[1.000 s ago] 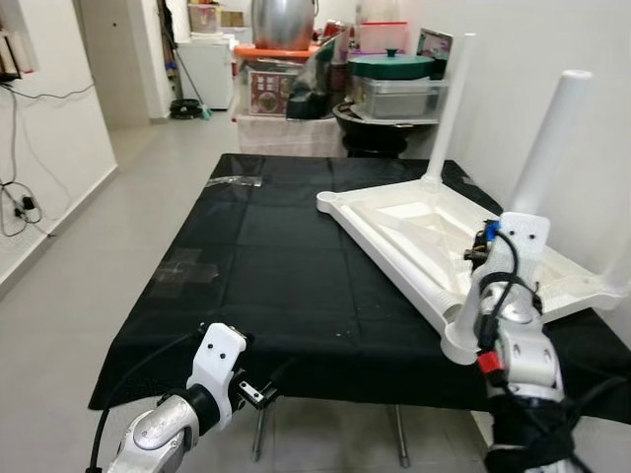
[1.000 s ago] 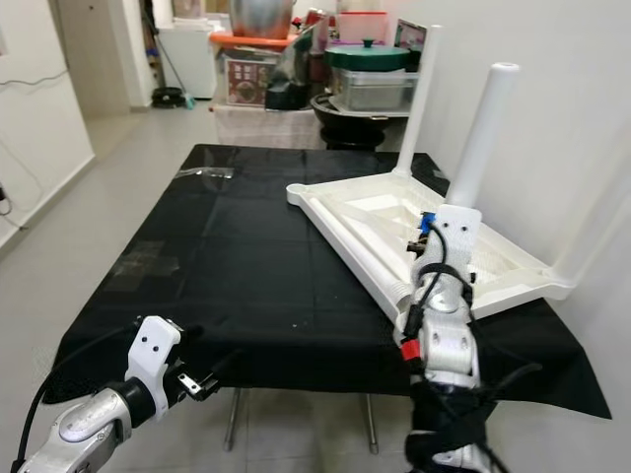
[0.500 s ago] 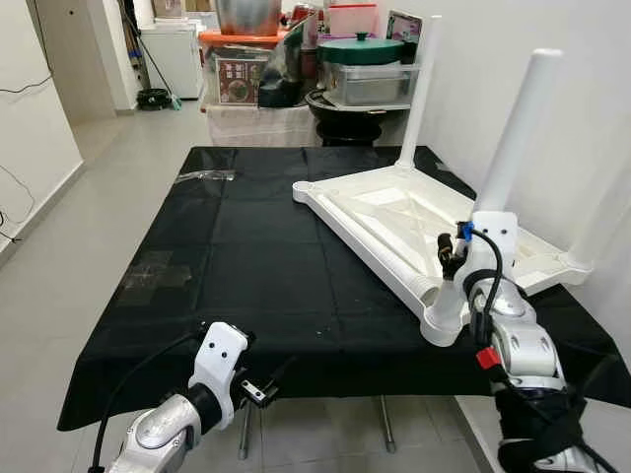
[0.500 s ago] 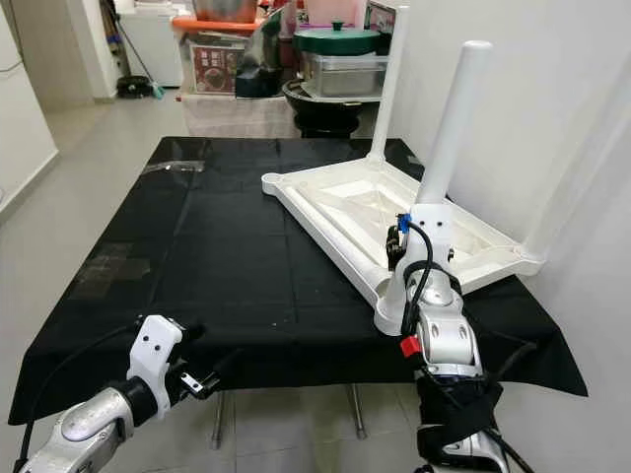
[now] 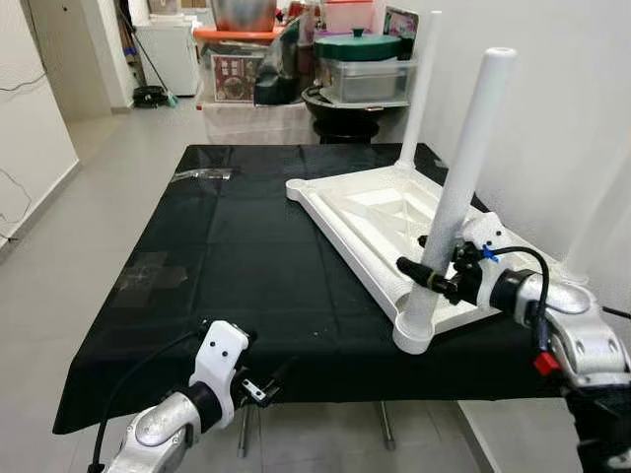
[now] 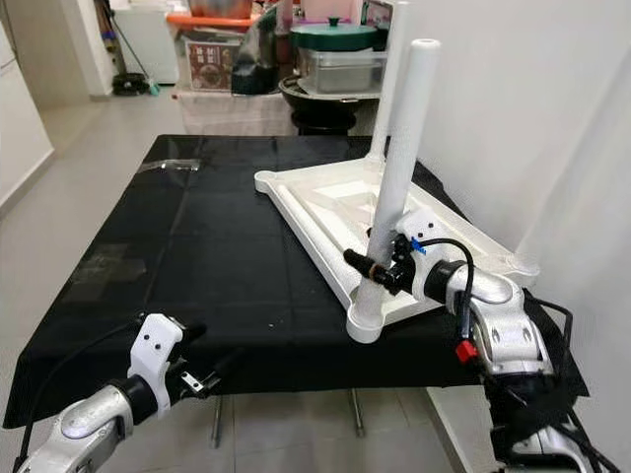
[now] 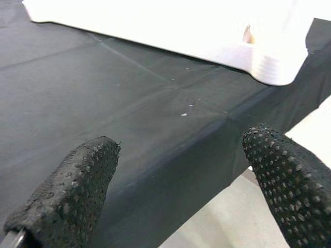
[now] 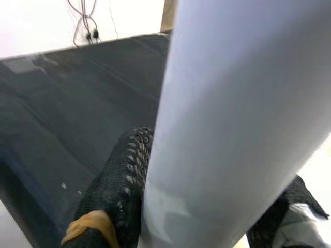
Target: Building children table
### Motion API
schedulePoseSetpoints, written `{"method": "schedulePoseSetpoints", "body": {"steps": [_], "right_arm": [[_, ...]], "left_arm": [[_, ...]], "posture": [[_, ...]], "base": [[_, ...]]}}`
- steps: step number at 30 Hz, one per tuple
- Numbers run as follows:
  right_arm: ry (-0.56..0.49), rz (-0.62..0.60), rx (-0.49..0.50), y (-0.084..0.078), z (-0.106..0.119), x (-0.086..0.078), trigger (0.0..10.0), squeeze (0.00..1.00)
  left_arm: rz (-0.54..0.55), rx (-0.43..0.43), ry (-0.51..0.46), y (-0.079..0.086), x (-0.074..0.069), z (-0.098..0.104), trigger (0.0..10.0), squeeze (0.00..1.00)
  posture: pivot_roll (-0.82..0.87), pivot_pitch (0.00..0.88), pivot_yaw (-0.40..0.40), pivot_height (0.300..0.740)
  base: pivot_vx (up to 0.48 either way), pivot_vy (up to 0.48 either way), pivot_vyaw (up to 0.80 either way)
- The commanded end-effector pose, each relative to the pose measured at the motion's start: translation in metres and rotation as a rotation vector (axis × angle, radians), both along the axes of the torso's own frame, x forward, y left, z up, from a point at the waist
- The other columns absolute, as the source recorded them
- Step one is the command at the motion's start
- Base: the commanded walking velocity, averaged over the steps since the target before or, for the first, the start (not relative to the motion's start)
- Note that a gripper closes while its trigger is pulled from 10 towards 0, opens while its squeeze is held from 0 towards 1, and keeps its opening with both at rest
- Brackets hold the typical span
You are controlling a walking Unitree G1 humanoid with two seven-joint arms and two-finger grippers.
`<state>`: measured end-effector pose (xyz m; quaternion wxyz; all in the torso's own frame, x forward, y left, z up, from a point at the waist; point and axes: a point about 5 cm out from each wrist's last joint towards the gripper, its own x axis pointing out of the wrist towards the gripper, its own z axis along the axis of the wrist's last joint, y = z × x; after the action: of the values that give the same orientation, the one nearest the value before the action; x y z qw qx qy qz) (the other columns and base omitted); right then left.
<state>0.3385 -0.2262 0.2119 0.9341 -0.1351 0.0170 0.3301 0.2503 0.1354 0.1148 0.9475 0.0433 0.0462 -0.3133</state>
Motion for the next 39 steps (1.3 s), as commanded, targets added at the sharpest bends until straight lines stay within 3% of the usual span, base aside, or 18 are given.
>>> {"method": "schedulePoseSetpoints", "body": {"steps": [1, 6, 10, 11, 13, 15, 18, 21, 23, 24, 26, 27, 31, 32, 35, 37, 38, 39], "right_arm": [[-0.013, 0.008, 0.022, 0.009, 0.001, 0.006, 0.0, 0.0], [-0.015, -0.153, 0.025, -0.003, -0.003, 0.017, 0.0, 0.0], [0.049, -0.648, 0.064, -0.035, -0.024, 0.025, 0.0, 0.0], [0.049, -0.648, 0.064, -0.035, -0.024, 0.025, 0.0, 0.0], [0.052, -0.945, 0.121, -0.048, -0.034, 0.018, 0.0, 0.0], [0.057, -1.034, 0.141, -0.05, -0.037, 0.014, 0.0, 0.0], [0.065, -1.098, 0.127, -0.041, -0.043, 0.005, 0.0, 0.0], [0.093, -1.052, 0.134, 0.017, -0.05, -0.014, 0.0, 0.0], [0.1, -1.009, 0.146, 0.031, -0.047, -0.013, 0.0, 0.0], [0.102, -1.0, 0.146, 0.034, -0.047, -0.012, 6.7, 0.0], [0.101, -0.982, 0.151, 0.038, -0.044, -0.008, 6.7, 0.0], [0.084, -0.949, 0.146, 0.041, -0.039, -0.004, 10.0, 0.0], [-0.02, -0.943, 0.179, 0.039, -0.02, 0.002, 10.0, 0.0], [-0.091, -0.971, 0.191, 0.03, -0.011, 0.002, 10.0, 1.0], [-0.094, -0.987, 0.185, 0.03, -0.008, -0.002, 10.0, 1.0], [-0.11, -0.881, 0.183, 0.029, 0.0, 0.001, 10.0, 1.0], [-0.125, -0.77, 0.209, 0.027, 0.009, 0.005, 10.0, 0.0], [-0.125, -0.77, 0.209, 0.027, 0.009, 0.005, 10.0, 0.0]], "left_arm": [[0.002, 0.009, 0.011, 0.002, -0.002, -0.002, 10.0, 0.0], [0.005, 0.014, 0.013, 0.005, -0.003, -0.002, 10.0, 0.0], [-0.001, 0.012, 0.011, 0.002, -0.002, -0.002, 10.0, 0.0], [-0.001, 0.012, 0.011, 0.002, -0.002, -0.002, 10.0, 0.0], [-0.007, 0.008, 0.013, 0.001, -0.002, -0.002, 10.0, 0.0], [-0.009, 0.007, 0.014, 0.001, -0.002, -0.002, 10.0, 0.0], [-0.011, 0.009, 0.016, 0.001, -0.002, -0.002, 10.0, 0.0], [-0.018, 0.014, 0.021, 0.0, -0.001, -0.003, 10.0, 0.0], [-0.019, 0.012, 0.02, -0.001, -0.001, -0.002, 10.0, 0.0], [-0.018, 0.009, 0.019, -0.001, -0.001, -0.002, 10.0, 0.0], [-0.017, 0.009, 0.019, -0.001, -0.001, -0.002, 10.0, 0.0], [-0.016, 0.009, 0.021, -0.002, -0.001, -0.003, 10.0, 0.0], [-0.013, 0.01, 0.026, -0.002, -0.003, -0.005, 10.0, 0.0], [-0.011, 0.009, 0.027, -0.002, -0.003, -0.006, 10.0, 0.0], [-0.011, 0.009, 0.027, -0.002, -0.003, -0.006, 10.0, 0.0], [-0.01, 0.008, 0.027, -0.002, -0.003, -0.005, 10.0, 0.0], [-0.009, 0.008, 0.026, -0.001, -0.003, -0.005, 10.0, 0.0], [-0.009, 0.008, 0.026, -0.001, -0.003, -0.005, 10.0, 0.0]], "posture": [[0.07, 0.0, -0.061, 0.74], [0.07, 0.0, -0.057, 0.74], [0.06, 0.0, -0.048, 0.74], [0.06, 0.0, -0.048, 0.74], [0.06, 0.0, -0.046, 0.74], [0.06, 0.0, -0.046, 0.74], [0.06, 0.0, -0.042, 0.74], [0.06, 0.0, -0.045, 0.74], [0.06, 0.0, -0.046, 0.74], [0.06, 0.0, -0.046, 0.74], [0.06, 0.0, -0.048, 0.74], [0.06, 0.0, -0.049, 0.74], [0.06, 0.0, -0.052, 0.74], [0.06, 0.0, -0.052, 0.74], [0.06, 0.0, -0.052, 0.74], [0.06, 0.0, -0.055, 0.74], [0.06, 0.0, -0.058, 0.74], [0.06, 0.0, -0.058, 0.74]], "base": [[0.0, 0.0, 0.0], [0.0, 0.0, 0.0], [0.0, 0.0, 0.0], [0.0, 0.0, 0.0], [0.0, 0.0, 0.0], [0.0, 0.0, 0.0], [0.0, 0.0, 0.0], [0.0, 0.0, 0.0], [0.0, 0.0, 0.0], [0.0, 0.0, 0.0], [0.0, 0.0, 0.0], [0.0, 0.0, 0.0], [0.0, 0.0, 0.0], [0.0, 0.0, 0.0], [0.0, 0.0, 0.0], [0.0, 0.0, 0.0], [0.0, 0.0, 0.0], [0.0, 0.0, 0.0]]}}
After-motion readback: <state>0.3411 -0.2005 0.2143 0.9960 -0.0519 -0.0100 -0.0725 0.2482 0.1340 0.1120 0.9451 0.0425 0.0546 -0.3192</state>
